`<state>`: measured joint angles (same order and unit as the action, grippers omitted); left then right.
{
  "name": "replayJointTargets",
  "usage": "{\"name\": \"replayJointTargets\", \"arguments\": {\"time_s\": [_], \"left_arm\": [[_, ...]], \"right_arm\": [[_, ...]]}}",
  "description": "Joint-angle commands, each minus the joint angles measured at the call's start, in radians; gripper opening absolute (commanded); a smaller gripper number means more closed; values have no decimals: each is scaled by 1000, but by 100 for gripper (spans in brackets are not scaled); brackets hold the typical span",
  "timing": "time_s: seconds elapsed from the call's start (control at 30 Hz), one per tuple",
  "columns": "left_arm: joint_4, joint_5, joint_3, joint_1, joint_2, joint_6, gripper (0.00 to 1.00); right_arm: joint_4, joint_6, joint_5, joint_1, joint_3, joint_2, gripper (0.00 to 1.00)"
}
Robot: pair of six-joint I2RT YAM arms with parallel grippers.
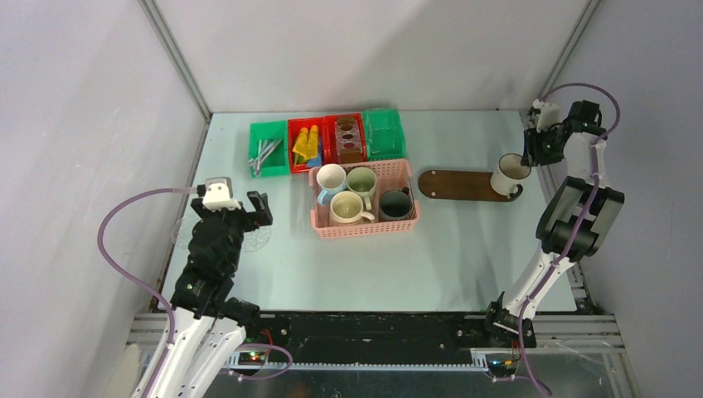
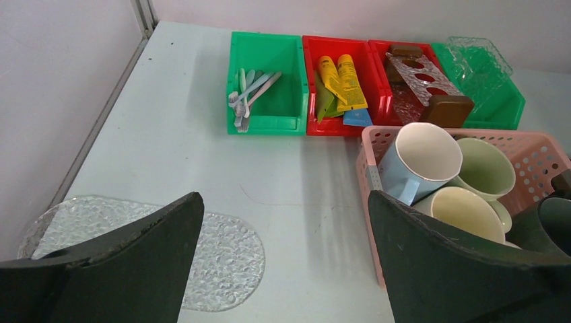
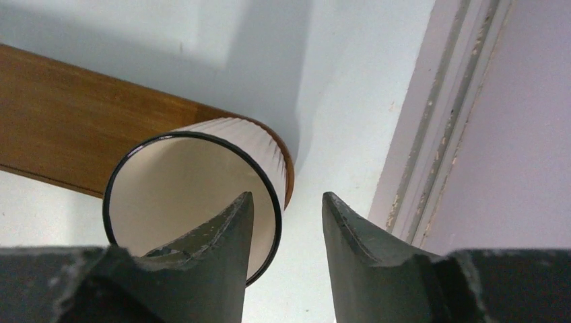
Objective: Prepare toiletry sets of a toothbrush and toothpaste on the tray
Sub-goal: Place the cup on the tray.
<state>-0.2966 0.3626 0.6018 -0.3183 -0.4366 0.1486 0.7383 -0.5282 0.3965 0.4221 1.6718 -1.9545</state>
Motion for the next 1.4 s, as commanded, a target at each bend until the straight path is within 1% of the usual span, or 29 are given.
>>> {"name": "replayJointTargets", "arguments": {"time_s": [0.0,0.07,0.1,0.17,0.23,0.33,0.47,0.53,0.6,0.67,0.73,0.83,1.03,1.17,1.37], "left_arm": [[41,-5,-5,1,-5,-18,100],[43,-8,-5,0,-5,-18,100],[44,-7,-5,0,-5,-18,100],[44,-3,-5,0,-5,-18,100],[45,0,-5,2,-6,-18,100],[45,-1,-5,2,-7,-18,100],[46,1,-5,3,-7,-17,100],[45,7,-5,4,-7,-18,100],[44,13,-5,6,-16,-17,100],[41,19,-5,6,-25,-17,100],[36,34,-4,6,-35,-17,100],[21,70,0,6,-52,-14,100],[5,80,6,6,-100,13,100],[0,76,9,6,-132,18,100],[4,78,1,4,-151,27,100]], "right_arm": [[-38,31,11,4,77,35,46],[-54,57,4,4,91,53,52],[-63,91,0,4,97,68,58],[-80,148,4,4,112,89,65],[-88,193,10,-4,131,110,69],[-107,231,-3,-32,147,142,72],[-126,277,-60,-106,166,193,72],[-124,295,-140,-159,186,201,73],[-118,312,-177,-214,207,201,73],[-124,322,-214,-275,209,199,73],[-148,325,-251,-366,192,191,73],[-210,343,-284,-457,167,172,72],[-326,423,-324,-632,159,60,71],[-383,465,-356,-691,191,-33,68],[-449,498,-368,-741,260,-164,64]]}}
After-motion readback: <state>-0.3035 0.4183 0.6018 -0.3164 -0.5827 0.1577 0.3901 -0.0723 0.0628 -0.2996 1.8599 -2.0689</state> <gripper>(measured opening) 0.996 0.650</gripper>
